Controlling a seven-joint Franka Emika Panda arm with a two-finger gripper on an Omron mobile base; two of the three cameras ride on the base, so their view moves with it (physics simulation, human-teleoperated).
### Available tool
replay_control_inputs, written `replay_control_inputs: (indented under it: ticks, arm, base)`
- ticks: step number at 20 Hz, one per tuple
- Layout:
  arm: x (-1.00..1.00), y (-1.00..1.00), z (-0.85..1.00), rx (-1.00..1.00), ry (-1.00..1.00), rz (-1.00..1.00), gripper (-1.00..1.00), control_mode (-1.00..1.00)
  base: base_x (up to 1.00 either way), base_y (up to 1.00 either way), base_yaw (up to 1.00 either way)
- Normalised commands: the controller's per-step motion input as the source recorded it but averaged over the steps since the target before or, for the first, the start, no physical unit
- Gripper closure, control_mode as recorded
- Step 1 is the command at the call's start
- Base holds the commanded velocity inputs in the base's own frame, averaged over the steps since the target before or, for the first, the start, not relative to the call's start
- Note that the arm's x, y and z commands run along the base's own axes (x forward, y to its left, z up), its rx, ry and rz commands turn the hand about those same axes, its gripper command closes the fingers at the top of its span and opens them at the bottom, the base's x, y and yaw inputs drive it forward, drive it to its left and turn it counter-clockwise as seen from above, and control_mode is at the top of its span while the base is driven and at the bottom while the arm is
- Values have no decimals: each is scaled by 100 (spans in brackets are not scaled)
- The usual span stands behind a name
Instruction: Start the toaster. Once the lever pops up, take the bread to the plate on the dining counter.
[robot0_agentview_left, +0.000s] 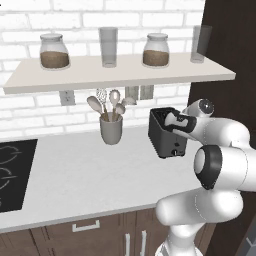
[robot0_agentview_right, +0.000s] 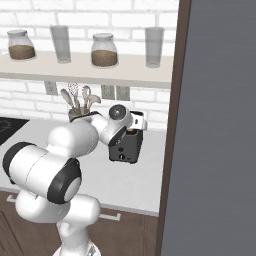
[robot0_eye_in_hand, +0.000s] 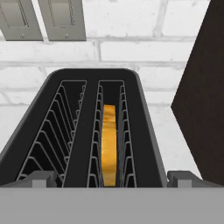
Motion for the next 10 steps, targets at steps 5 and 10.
replay_control_inputs:
  ticks: [5, 10]
  arm:
    - [0, 0, 0, 0, 0, 0, -100, -100]
    - [0, 0, 0, 0, 0, 0, -100, -100]
  base:
    - [0, 0, 0]
    - [0, 0, 0]
